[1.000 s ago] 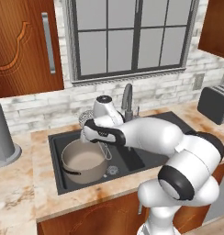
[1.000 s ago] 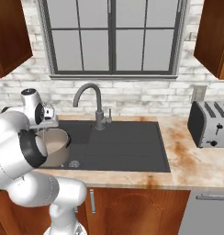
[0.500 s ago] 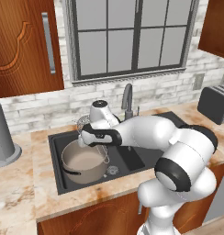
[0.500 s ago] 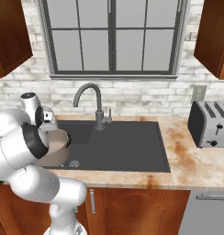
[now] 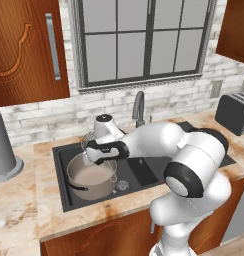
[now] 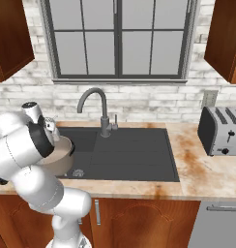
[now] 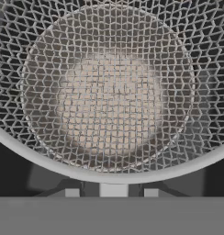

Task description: Pick the pot and strainer and place them in the sink. Then turn on the water.

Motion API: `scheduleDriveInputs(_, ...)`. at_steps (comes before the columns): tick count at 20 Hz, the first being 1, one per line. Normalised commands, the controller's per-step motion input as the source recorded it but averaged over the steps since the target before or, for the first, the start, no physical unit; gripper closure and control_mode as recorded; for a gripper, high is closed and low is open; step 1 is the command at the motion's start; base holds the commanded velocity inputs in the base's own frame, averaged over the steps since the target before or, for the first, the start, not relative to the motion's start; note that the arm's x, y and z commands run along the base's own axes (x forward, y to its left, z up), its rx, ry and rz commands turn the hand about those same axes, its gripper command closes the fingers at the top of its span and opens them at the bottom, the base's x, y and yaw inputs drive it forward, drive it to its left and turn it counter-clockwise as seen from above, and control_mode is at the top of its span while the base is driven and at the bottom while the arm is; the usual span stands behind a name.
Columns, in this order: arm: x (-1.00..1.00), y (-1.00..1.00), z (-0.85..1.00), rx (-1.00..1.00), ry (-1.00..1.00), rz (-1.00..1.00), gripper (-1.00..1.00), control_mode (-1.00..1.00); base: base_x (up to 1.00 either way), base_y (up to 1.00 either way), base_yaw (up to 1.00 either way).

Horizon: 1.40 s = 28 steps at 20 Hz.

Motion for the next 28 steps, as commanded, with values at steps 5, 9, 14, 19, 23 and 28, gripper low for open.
scheduleDriveInputs(5, 0.0, 0.0, -0.26, 0.0, 0.02, 0.0, 1.0, -1.0, 0.0, 0.0, 0.0)
scheduleDriveInputs(9, 0.0, 0.01, -0.22, 0.0, 0.01, 0.0, 1.0, -1.0, 0.0, 0.0, 0.0)
scheduleDriveInputs(14, 0.01, 0.12, -0.25, -0.03, 0.03, 0.0, 1.0, -1.0, 0.0, 0.0, 0.0)
scheduleDriveInputs(19, 0.0, 0.2, -0.18, -0.05, 0.03, 0.0, 1.0, -1.0, 0.0, 0.0, 0.0)
scheduleDriveInputs(23, 0.04, 0.15, -0.18, -0.05, 0.05, 0.0, 1.0, -1.0, 0.0, 0.0, 0.0)
scheduleDriveInputs(28, 0.21, 0.13, -0.16, -0.04, 0.08, -0.02, 1.0, -1.0, 0.0, 0.0, 0.0)
